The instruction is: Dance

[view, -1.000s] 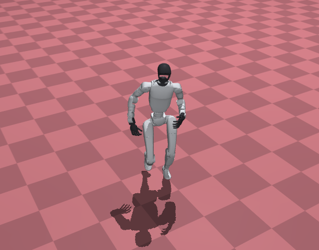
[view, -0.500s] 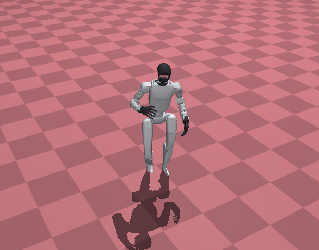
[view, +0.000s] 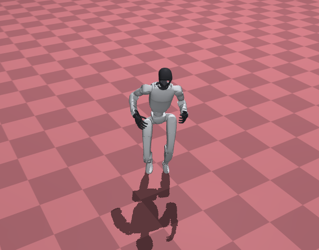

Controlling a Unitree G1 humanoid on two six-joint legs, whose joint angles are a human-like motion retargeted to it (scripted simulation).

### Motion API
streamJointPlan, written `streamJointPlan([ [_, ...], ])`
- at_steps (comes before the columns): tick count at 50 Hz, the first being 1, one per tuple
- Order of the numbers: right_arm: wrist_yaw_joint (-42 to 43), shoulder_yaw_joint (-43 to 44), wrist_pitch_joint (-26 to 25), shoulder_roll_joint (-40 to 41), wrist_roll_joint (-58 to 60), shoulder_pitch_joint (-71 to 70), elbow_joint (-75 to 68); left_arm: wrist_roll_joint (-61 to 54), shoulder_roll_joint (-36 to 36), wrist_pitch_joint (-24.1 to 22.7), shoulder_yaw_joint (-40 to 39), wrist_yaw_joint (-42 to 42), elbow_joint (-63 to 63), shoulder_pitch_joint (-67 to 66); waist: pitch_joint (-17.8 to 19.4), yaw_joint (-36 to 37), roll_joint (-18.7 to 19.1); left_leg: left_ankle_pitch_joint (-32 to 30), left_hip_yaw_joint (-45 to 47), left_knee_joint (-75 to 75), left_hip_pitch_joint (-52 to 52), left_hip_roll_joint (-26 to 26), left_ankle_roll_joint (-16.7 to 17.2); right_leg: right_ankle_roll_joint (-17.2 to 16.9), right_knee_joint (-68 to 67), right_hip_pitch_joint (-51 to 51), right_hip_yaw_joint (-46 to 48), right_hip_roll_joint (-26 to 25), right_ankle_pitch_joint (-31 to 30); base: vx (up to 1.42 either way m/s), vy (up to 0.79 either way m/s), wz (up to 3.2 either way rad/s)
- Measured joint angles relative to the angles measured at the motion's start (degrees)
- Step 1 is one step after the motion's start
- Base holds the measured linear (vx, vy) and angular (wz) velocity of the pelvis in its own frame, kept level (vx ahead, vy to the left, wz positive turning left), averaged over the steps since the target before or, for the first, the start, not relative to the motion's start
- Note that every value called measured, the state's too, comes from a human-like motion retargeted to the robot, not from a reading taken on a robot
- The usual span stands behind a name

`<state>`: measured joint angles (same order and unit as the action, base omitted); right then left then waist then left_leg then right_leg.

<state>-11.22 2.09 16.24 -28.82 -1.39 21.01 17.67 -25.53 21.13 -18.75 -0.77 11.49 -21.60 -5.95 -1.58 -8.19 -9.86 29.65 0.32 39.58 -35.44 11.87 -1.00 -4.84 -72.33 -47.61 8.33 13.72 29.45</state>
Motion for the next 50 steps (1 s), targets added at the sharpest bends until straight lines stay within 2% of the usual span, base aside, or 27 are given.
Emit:
streamJointPlan([
  [2,2.3,2.5,-0.5,1.3,0.2,-0.7,3.4,-1.0,0.7,0.2,0.8,0.6,1.6,-1.0,-1.9,-1.7,0.6,-9.3,-1.8,-8.9,0.6,-0.2,3.7,-1.2,9.5,-1.0,0.1,-1.3,-2.3,0.17,-0.04,0.89],
  [4,3.9,4.0,-1.4,2.9,-0.3,-2.0,6.4,-2.0,1.5,1.0,1.6,1.5,2.8,-3.7,-3.6,0.3,1.4,-13.7,-3.4,-11.3,-2.3,-2.2,5.8,-2.1,22.3,1.4,0.6,-5.0,-5.2,0.17,-0.02,0.08],
  [5,4.6,4.4,-1.8,3.6,-0.7,-2.8,7.7,-2.5,1.9,1.6,1.8,1.9,3.1,-5.5,-4.3,2.0,1.7,-14.1,-4.6,-11.0,-4.3,-3.2,6.4,-2.1,28.3,3.4,0.9,-7.2,-6.4,0.13,0.02,-0.31],
  [10,6.2,2.8,-2.0,5.2,-0.2,-6.5,11.1,-4.3,1.4,4.2,2.0,5.4,2.8,-15.9,-5.0,8.3,-0.8,-6.8,-8.4,-3.3,-13.0,-1.8,3.1,-0.1,27.3,4.4,-3.1,-8.2,1.4,0.15,0.08,-0.30],
  [13,4.5,0.3,-2.3,5.8,3.1,-5.9,10.6,-4.0,0.0,6.9,2.5,8.6,2.1,-19.9,-3.0,7.3,-1.7,-1.3,-8.0,3.2,-11.4,-0.2,0.3,-0.6,13.3,2.8,-7.5,-7.7,2.3,0.21,0.09,-0.21],
  [16,1.4,-2.3,-2.1,5.4,4.9,-3.8,8.6,-3.5,-1.5,8.9,3.9,10.5,0.9,-18.8,-0.1,3.0,-2.4,4.9,-6.0,7.1,-6.9,1.1,-2.6,0.9,-10.6,-2.8,-8.0,-2.1,-2.0,0.20,0.06,-0.21],
  [18,-0.7,-3.3,-1.8,4.0,5.1,-4.4,6.3,-3.6,-2.3,9.9,3.6,11.2,1.3,-14.5,2.0,-0.3,-2.4,5.0,-5.8,1.4,-0.8,1.2,-3.3,1.3,-20.1,-6.3,-9.6,-1.5,-3.2,0.20,0.00,-0.06],
  [20,-1.9,-3.6,-1.6,3.4,5.7,-3.2,5.6,-3.7,-2.2,10.0,4.0,11.1,1.2,-12.6,1.8,-3.1,-2.4,5.4,-5.5,1.4,0.3,1.6,-2.7,1.2,-23.0,-8.4,-9.3,-1.4,-1.9,0.18,-0.05,0.28],
  [22,-2.5,-2.9,-1.7,2.7,6.3,-4.2,6.0,-4.6,-2.1,9.6,3.6,10.3,2.8,-10.1,0.0,-4.7,-0.9,-0.5,-6.7,-11.1,5.0,0.5,-0.6,1.0,-14.7,-8.8,-7.2,-2.3,-1.9,0.20,-0.10,0.49],
  [25,-1.0,-1.9,-2.4,4.1,7.8,-5.5,6.7,-5.2,-1.5,9.0,4.0,9.6,4.8,-10.3,-2.8,-4.9,-0.5,-9.4,-6.2,-24.5,9.9,0.1,2.5,-0.2,3.1,-4.3,-4.7,-3.1,-0.8,0.14,-0.09,0.61],
  [27,0.3,-1.2,-3.0,5.5,8.2,-6.5,6.9,-4.9,-1.1,8.8,4.3,9.2,6.2,-11.4,-4.0,-3.0,-0.2,-11.6,-4.2,-25.9,10.5,-0.4,3.5,-1.0,13.4,0.3,-3.8,-4.7,-0.4,0.05,-0.05,0.47],
  [30,2.2,-0.8,-3.4,7.0,7.8,-7.9,6.9,-5.0,-1.3,9.2,4.7,9.4,7.9,-14.4,-6.0,-0.5,-0.8,-9.4,-1.2,-18.5,6.3,1.0,2.8,-1.0,19.9,4.0,-3.7,-4.0,2.5,-0.01,-0.01,0.48],
  [33,4.0,-1.1,-3.7,8.0,7.6,-9.9,5.8,-5.4,-1.6,9.4,4.6,10.0,9.3,-17.2,-6.0,3.3,0.4,-2.3,2.6,-3.4,-0.1,-1.8,1.1,0.1,22.8,7.0,-2.7,-5.5,6.1,0.00,0.00,0.06],
  [35,5.0,-1.4,-3.7,8.3,7.2,-10.9,4.9,-5.8,-2.1,9.4,4.4,10.4,10.0,-18.6,-5.7,5.9,2.2,1.9,4.9,6.0,-3.9,-5.8,0.3,0.5,23.9,8.3,-1.7,-7.8,7.1,0.00,0.04,-0.60],
  [37,5.5,-1.4,-3.3,7.7,6.3,-12.7,2.9,-6.8,-3.1,9.3,4.3,10.9,10.8,-18.2,-5.9,11.0,8.0,6.2,4.6,11.2,-5.8,-15.0,0.9,1.4,35.4,13.4,-0.2,-16.7,1.6,0.03,0.04,-1.30],
  [38,5.3,-1.6,-3.3,7.8,6.2,-12.3,2.9,-7.1,-3.6,9.2,4.4,10.8,10.9,-18.7,-6.3,11.4,8.5,6.5,4.8,11.6,-6.1,-15.7,1.0,1.4,34.9,13.0,-0.1,-17.1,1.4,0.02,0.05,-0.52],
  [40,5.0,-1.7,-3.1,7.0,5.3,-12.4,2.2,-7.9,-4.3,9.0,4.5,10.5,11.4,-18.4,-8.6,11.5,9.1,5.3,5.4,5.4,-3.9,-15.9,1.1,1.3,42.0,15.3,-0.7,-18.2,-1.8,0.00,0.00,0.00],
  [45,4.7,-3.1,-2.8,7.5,4.9,-10.9,2.0,-7.9,-5.7,8.3,5.8,8.8,12.4,-15.5,-12.1,9.8,10.3,6.9,6.4,3.8,-3.1,-16.5,1.3,2.1,38.3,13.1,-0.4,-18.3,-0.6,0.01,0.02,0.18],
  [47,4.5,-3.7,-2.6,7.5,4.2,-12.0,1.1,-8.0,-6.5,7.8,6.5,8.2,14.8,-11.4,-13.1,7.7,9.4,3.0,7.3,-7.0,1.6,-13.4,1.1,2.2,41.8,14.4,-1.1,-16.4,-0.8,0.06,0.02,0.65],
  [50,3.9,-5.2,-2.5,8.4,3.4,-11.0,0.6,-8.1,-7.3,7.8,8.0,8.6,15.5,-9.1,-14.0,6.6,9.6,3.7,7.4,-5.3,1.0,-13.2,1.2,2.6,38.8,13.0,-1.4,-15.8,1.3,-0.04,0.01,0.38],
])
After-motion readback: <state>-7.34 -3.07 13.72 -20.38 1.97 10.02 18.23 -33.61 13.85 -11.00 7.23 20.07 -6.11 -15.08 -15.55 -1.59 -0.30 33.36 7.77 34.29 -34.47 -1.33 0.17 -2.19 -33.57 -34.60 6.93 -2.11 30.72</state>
